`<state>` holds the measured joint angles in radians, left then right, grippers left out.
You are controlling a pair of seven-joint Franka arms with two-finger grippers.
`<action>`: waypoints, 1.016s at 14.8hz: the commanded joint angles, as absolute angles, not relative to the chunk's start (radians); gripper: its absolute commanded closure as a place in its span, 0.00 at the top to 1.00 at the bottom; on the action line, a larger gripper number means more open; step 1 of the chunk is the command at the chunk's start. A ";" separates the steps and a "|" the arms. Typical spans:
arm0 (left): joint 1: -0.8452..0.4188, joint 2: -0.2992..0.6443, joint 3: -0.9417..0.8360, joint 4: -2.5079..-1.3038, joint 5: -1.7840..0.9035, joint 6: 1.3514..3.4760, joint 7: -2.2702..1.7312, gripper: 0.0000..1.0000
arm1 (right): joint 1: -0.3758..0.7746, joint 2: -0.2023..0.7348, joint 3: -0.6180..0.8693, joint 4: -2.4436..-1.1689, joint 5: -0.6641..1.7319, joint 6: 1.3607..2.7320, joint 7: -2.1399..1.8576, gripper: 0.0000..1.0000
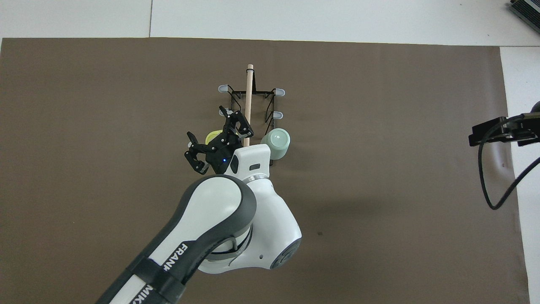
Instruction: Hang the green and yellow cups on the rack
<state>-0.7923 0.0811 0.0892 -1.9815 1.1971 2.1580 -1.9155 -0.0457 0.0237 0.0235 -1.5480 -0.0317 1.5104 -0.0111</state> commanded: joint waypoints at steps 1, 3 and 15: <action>-0.741 0.051 0.087 -1.988 1.099 2.215 -1.710 0.99 | -0.044 -0.026 0.029 -1.638 -0.051 1.535 0.026 1.00; -0.704 0.035 0.089 -1.993 1.033 2.255 -1.599 0.99 | -0.044 -0.032 0.029 -1.647 -0.051 1.539 0.037 1.00; -0.414 0.023 0.084 -1.987 0.784 2.537 -1.061 0.99 | -0.046 -0.032 0.028 -1.606 -0.031 1.528 0.028 1.00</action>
